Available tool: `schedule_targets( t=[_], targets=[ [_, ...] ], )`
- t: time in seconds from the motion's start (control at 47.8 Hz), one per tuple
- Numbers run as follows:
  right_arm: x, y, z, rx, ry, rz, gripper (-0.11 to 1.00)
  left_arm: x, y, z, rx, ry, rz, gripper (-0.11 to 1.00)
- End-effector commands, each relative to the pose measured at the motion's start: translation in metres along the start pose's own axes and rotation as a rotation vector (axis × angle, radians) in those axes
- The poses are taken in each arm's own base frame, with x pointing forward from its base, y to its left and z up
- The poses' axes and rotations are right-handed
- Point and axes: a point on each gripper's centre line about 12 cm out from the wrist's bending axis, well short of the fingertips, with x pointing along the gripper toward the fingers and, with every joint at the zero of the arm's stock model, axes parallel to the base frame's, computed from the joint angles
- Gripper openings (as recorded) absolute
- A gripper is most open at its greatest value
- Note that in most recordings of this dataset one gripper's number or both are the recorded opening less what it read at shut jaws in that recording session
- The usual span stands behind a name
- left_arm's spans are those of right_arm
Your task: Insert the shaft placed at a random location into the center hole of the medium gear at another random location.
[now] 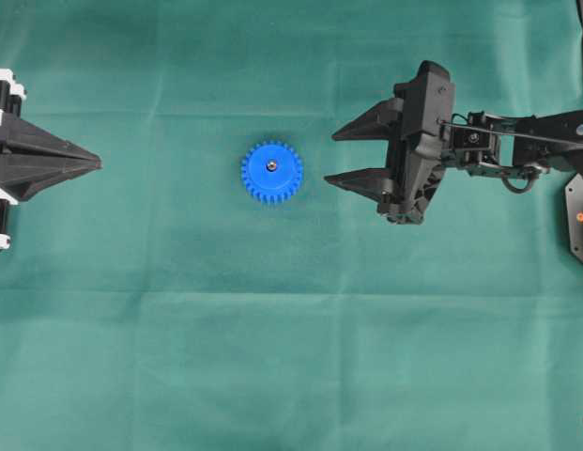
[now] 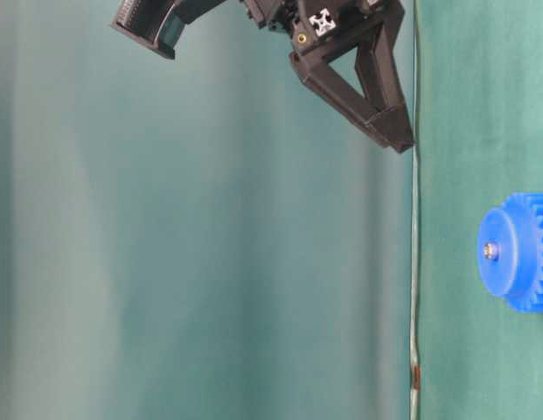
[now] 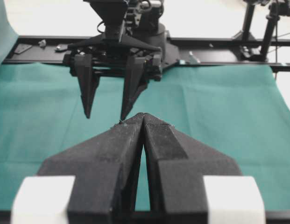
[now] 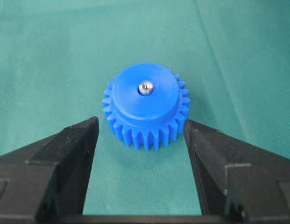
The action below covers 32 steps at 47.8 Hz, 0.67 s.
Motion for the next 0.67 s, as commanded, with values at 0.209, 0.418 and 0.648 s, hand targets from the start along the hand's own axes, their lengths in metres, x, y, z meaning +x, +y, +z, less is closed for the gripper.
schedule_targets(
  t=[0.209, 0.418, 0.648],
  targets=[
    [-0.0030, 0.0001, 0.0090, 0.005, -0.026, 0.001, 0.72, 0.0023, -0.0004, 0.0066, 0.000, -0.015, -0.002, 0.00],
    [-0.0029, 0.0006, 0.0094, 0.004, -0.026, 0.002, 0.72, 0.0023, -0.0001, 0.0066, 0.000, -0.015, 0.000, 0.00],
    [-0.0024, 0.0001, 0.0082, 0.005, -0.014, 0.001, 0.72, 0.0023, -0.0001, 0.0066, 0.000, -0.015, 0.000, 0.00]
  ],
)
